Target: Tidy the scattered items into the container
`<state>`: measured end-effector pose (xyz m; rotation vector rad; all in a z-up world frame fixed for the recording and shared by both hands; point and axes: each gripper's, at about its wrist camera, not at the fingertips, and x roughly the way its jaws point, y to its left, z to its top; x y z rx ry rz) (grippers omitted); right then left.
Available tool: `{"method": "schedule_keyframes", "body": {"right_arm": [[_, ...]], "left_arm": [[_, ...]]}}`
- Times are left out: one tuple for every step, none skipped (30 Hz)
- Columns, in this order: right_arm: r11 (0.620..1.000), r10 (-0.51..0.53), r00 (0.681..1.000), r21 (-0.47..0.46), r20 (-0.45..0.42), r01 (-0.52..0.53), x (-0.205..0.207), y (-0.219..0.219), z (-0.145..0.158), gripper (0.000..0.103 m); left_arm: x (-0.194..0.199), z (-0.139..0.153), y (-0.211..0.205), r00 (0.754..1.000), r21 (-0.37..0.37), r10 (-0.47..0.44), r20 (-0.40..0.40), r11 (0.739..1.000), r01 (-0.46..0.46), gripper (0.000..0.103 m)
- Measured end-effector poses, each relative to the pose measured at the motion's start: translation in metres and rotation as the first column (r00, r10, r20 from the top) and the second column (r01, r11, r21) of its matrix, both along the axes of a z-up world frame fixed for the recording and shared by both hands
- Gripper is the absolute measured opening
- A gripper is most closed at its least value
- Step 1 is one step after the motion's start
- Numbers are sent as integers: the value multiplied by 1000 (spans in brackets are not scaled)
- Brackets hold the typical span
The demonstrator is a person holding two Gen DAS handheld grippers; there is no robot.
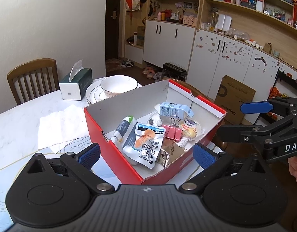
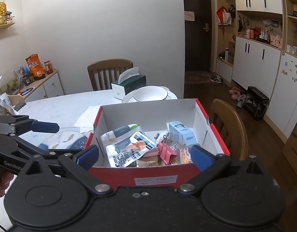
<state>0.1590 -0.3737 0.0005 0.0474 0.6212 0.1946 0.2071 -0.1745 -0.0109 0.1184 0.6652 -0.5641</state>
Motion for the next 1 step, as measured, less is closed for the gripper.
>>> {"method": "schedule_keyframes", "body": {"right_arm": [[1000, -1, 1000, 0, 0, 1, 0, 0, 0, 101]], "left_arm": [[0, 0, 0, 1000, -1, -1, -3, 1000, 1, 103]]}}
